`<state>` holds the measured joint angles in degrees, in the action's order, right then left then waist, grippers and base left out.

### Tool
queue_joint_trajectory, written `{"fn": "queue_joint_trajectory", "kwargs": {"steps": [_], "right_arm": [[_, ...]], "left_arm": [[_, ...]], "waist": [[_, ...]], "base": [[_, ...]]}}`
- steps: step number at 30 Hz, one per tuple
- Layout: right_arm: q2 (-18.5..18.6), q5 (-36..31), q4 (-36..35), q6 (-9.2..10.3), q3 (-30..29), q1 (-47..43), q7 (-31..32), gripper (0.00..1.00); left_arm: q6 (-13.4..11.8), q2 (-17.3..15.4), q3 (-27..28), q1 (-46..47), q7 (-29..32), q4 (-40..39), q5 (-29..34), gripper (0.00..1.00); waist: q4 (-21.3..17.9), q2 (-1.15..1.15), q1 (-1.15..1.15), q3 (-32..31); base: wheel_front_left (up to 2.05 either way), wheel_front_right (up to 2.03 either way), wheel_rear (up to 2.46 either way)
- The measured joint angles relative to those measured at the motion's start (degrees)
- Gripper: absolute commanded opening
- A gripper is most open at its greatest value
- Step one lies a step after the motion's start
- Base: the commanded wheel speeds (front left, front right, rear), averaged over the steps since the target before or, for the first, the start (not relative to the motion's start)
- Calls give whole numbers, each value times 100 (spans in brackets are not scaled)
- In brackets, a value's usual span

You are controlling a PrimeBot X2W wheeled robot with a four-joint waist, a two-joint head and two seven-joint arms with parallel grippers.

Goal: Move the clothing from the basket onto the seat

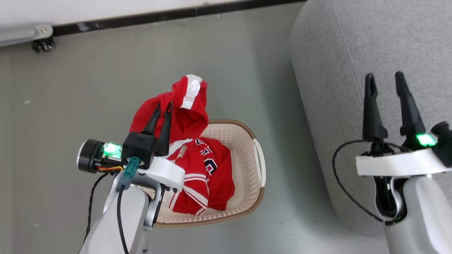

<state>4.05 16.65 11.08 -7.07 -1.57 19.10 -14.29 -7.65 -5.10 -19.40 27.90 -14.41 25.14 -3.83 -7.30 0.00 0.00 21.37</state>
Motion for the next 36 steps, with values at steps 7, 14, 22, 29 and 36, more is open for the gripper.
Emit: {"fn": "queue_joint_trajectory", "kwargs": {"steps": [7,14,22,29,36], "right_arm": [[116,-8,170,0,249,-155,0,100],[359,-65,420,0,928,-314,0,100],[602,-54,576,0,1622,-401,87,100],[854,82,634,0,2178,-570,287,100],[1069,274,653,0,2919,-621,580,100]], "left_arm": [[0,-104,52,-308,0,-383,-2,0],[43,-149,-3,-478,0,-672,-3,0],[121,-145,-134,-557,-5,-1032,0,0],[271,-159,-249,-559,-5,-1240,19,0],[414,-153,-419,-698,-7,-1312,26,0]], "waist": [[141,0,0,-386],[274,0,0,-782],[412,0,0,-1224],[507,0,0,-1574],[570,0,0,-1877]], "base": [[0,0,0],[0,0,0],[0,0,0],[0,0,0],[0,0,0]]}}
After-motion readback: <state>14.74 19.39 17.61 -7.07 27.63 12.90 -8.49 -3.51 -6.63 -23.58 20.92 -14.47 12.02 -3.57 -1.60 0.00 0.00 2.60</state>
